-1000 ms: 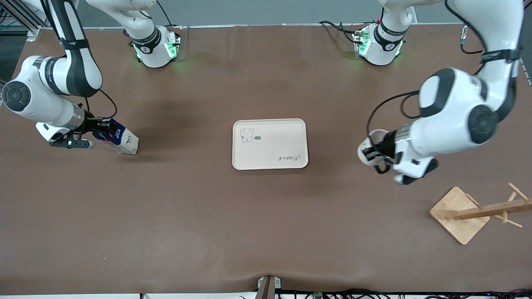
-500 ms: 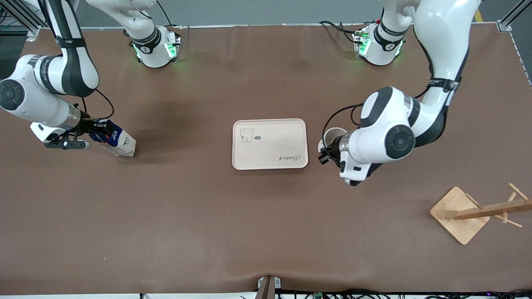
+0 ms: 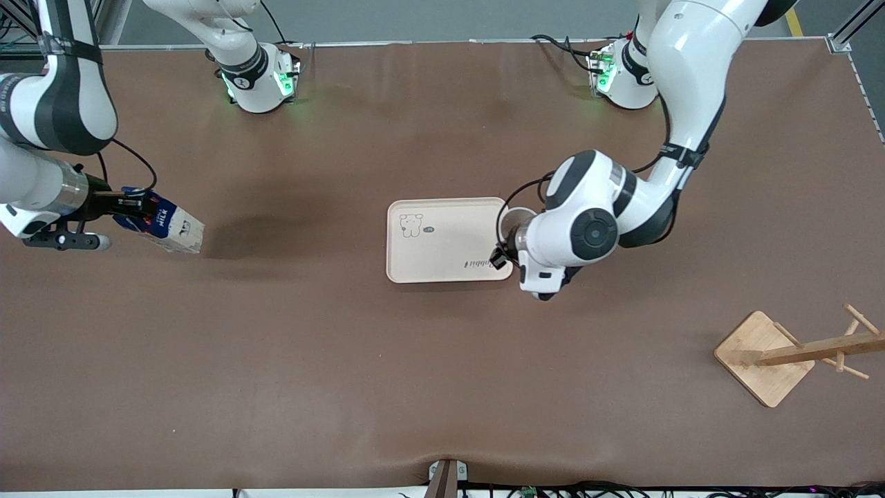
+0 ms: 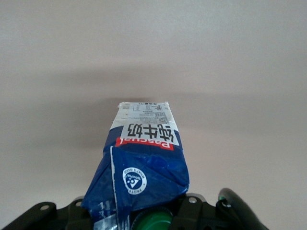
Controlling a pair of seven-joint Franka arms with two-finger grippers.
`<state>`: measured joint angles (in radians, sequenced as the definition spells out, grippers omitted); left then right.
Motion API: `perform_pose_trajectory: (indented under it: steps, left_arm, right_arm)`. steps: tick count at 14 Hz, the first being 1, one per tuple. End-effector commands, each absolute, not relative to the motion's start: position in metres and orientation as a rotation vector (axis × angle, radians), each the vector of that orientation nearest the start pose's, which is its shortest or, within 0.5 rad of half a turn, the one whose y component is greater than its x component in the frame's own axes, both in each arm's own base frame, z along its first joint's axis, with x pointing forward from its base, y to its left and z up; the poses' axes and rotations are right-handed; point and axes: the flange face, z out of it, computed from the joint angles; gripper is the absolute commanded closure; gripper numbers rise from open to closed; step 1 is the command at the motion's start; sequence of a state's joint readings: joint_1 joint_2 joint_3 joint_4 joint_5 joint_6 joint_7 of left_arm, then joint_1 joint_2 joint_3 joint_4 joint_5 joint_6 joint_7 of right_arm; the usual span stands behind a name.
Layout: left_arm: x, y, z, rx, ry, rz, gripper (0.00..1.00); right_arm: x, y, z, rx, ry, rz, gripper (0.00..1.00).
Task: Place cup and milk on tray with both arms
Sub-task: 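Lift the mug off the stand with the left gripper toward the tray, then lower the mug onto the tray while the right gripper lifts the carton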
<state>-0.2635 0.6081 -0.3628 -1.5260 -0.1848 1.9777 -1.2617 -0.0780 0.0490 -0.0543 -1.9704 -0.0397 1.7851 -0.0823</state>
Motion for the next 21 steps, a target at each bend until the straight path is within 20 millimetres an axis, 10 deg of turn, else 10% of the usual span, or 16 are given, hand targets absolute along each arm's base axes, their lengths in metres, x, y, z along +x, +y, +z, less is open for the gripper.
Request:
perform_pose_trajectory:
  steps: [1,14,15,17,21]
  left_arm:
    - [0.562,-0.398,0.300,-2.938,-1.248,0.564,1.00]
    - [0.489,-0.419,0.217,-2.875,-1.387,0.489,1.00]
    - [0.491,-0.416,0.215,-2.868,-1.397,0.491,0.93]
    - [0.494,-0.413,0.216,-2.868,-1.401,0.488,0.00]
    - [0.514,-0.402,0.263,-2.888,-1.424,0.425,0.00]
  right_arm:
    - [0.551,-0.053,0.443,-3.062,-0.007,0.431,1.00]
    - [0.572,0.061,0.522,-3.092,-0.115,0.296,1.00]
    - [0.569,0.076,0.522,-3.097,-0.106,0.312,1.00]
    - [0.564,0.112,0.524,-3.113,0.018,0.308,1.00]
    - [0.553,0.173,0.513,-3.122,-0.048,0.334,1.00]
